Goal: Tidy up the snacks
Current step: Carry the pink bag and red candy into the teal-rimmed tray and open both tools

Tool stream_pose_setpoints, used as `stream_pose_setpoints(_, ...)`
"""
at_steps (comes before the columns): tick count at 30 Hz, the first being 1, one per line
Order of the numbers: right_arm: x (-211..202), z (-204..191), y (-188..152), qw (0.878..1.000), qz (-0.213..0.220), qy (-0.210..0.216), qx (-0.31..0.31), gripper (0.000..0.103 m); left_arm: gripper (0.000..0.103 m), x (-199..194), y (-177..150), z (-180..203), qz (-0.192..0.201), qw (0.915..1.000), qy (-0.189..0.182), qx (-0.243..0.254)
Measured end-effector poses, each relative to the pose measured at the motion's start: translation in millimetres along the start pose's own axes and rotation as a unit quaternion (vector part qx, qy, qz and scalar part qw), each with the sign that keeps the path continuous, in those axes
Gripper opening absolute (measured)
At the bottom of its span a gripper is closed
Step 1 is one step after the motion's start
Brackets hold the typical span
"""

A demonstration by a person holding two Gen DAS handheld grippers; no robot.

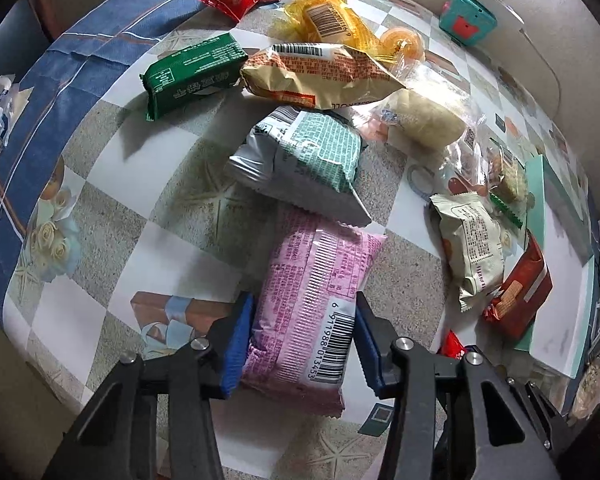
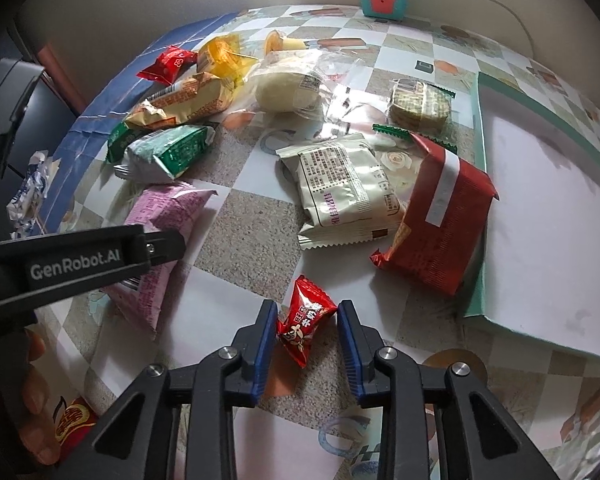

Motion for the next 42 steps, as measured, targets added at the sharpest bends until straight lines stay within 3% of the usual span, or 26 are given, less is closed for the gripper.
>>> stream_pose_setpoints(25, -40, 3, 4, 0.999, 0.029, 0.044, 0.011, 0.029, 0.042, -29, -12, -14, 0.022, 0.9994, -0.023, -0.017)
stream_pose_setpoints(33, -48, 11, 9, 0.998, 0.036, 0.048, 0.023, 0.029, 0.042, -40, -18, 1, 0.019, 0.9994, -0.028, 0.012)
stream_pose_setpoints(42, -75, 41, 30, 0.993, 0.07, 0.061, 0.07, 0.029, 0.043, -81, -11, 28, 0.057, 0.9966, -0.022, 0.054)
Point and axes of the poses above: each gripper's, at about its wrist camera, not at the fingertips, and x roughly the way its jaws point, z to its right, y to its top, the point moved 7 cm from there along x, roughly the way its jaws point, and after that the axes turned 14 degrees about x, right-handed, at the moved point
